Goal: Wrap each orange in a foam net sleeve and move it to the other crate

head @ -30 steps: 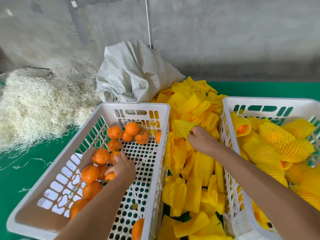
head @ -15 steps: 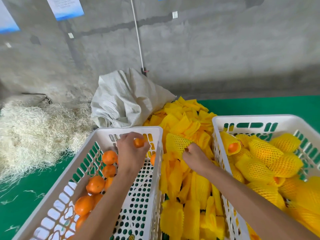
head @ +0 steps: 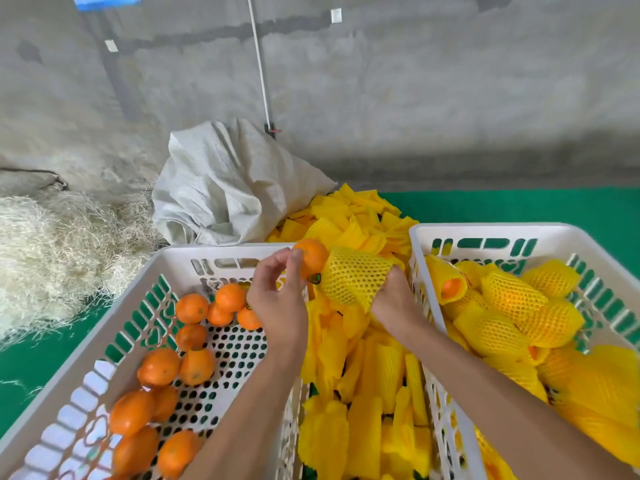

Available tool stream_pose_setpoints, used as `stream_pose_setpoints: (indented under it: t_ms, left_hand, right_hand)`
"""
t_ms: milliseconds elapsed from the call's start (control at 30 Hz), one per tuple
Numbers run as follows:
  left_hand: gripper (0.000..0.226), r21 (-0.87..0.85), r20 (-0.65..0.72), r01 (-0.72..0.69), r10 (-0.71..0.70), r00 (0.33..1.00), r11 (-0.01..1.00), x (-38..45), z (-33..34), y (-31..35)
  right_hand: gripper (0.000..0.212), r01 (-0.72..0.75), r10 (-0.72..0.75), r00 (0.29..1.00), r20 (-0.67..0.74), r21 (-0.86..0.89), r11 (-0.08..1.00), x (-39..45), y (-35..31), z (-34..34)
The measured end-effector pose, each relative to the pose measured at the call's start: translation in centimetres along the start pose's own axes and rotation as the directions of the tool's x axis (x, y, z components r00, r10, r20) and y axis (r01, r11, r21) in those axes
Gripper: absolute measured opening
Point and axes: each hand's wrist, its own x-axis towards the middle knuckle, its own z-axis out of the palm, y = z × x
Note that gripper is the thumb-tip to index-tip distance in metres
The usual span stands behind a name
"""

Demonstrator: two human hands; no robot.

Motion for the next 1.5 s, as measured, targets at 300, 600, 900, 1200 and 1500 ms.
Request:
stream_pose_setpoints:
  t_ms: [300, 600, 900, 1200, 1500]
  left_hand:
    - [0.009, 0.076, 0.133, -0.039, 0.028, 0.991, 0.996, -0.5, -0.1, -0.6]
    - [0.029, 0.236, 0.44, -0.156, 0.038, 0.897, 0.959, -1.3, 0.3, -1.2]
    - [0.048, 0.26, 0.603, -0.032, -0.136, 0.786, 0.965, -2.0, 0.8, -0.2]
    - [0.059, 0.233, 0.672, 0.054, -0.201, 0.713, 0.971, -1.0, 0.5, -0.4]
    - [0.053, 0.052, 0.582, 0.328, -0.296, 0.758, 0.943, -0.5, 0.3, -0.2]
  right_hand:
    - [0.027, 0.051, -0.05, 0.999, 0.021, -0.053, 0.997, 0.8, 0.1, -1.4]
    - [0.013, -0.02, 0.024, 0.995, 0.101, -0.041, 0.999, 1.0, 0.9, -1.6]
    - [0.013, -0.136, 0.137, 0.99, -0.019, 0.049, 0.99, 0.5, 0.4, -0.6]
    - [0.021, -0.278, 0.28, 0.955, -0.1, 0.033, 0.96, 1.2, 0.6, -1.1]
    - [0.022, -0.412, 0.39, 0.911, 0.134, 0.253, 0.875, 1.2, -0.3, -0.5]
